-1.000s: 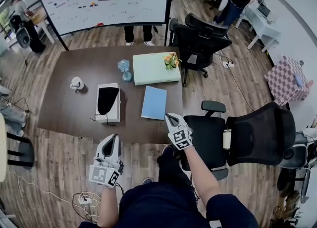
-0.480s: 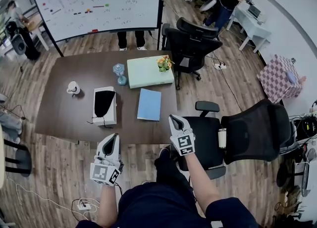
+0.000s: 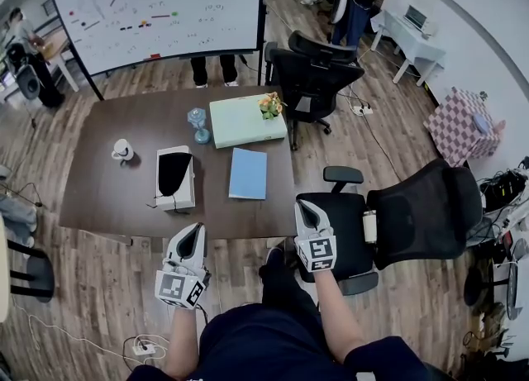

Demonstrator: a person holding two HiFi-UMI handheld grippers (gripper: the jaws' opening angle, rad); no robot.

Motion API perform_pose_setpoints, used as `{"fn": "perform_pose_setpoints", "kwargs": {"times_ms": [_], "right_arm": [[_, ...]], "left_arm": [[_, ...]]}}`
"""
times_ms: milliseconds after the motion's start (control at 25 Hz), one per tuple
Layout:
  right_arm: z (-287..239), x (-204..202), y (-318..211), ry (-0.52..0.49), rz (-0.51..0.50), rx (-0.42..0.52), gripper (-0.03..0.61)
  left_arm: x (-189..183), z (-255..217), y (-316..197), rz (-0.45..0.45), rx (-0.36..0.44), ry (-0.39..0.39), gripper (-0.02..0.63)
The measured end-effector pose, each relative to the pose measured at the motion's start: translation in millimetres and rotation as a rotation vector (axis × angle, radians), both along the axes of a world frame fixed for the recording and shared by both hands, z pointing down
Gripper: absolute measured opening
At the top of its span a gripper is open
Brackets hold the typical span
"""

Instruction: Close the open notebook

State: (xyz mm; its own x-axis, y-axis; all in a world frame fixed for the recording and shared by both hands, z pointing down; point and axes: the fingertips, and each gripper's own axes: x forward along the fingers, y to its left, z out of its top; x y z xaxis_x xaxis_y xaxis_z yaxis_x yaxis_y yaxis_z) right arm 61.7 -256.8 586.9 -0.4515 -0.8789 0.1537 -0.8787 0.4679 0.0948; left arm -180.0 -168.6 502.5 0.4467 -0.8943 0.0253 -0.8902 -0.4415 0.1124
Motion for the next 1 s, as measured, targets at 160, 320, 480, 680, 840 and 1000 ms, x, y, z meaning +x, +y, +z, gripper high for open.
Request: {"fn": "perform_pose_setpoints", "kwargs": {"times_ms": [160,320,480,680,840,1000], "right_arm": [[-4,6,13,-0.012,0.024,0.003,0.008],[-11,7,25,-0.01,0.03,0.016,0.008],[-16,7,33,-0.034,0.032,0.01,0.008],[-25,9,44,-0.038,0.044,0.019,0.008],[-28,14,52,-0.042,0.065,0.019,0.008],[-30,20,60,-0.041,0.09,0.024,0.008]], "left_arm": [[1,-3,6,0.011,0.009,0.004,-0.005],[2,-3,14,0.024,0.009,0.003,-0.005],[2,-5,19,0.032,0.007,-0.003,-0.005],[1,-6,24,0.04,0.006,-0.008,-0.005],[1,1,28,0.041,-0.003,-0.016,-0.005],[2,3,33,0.05,-0.012,-0.015,-0.005]]}}
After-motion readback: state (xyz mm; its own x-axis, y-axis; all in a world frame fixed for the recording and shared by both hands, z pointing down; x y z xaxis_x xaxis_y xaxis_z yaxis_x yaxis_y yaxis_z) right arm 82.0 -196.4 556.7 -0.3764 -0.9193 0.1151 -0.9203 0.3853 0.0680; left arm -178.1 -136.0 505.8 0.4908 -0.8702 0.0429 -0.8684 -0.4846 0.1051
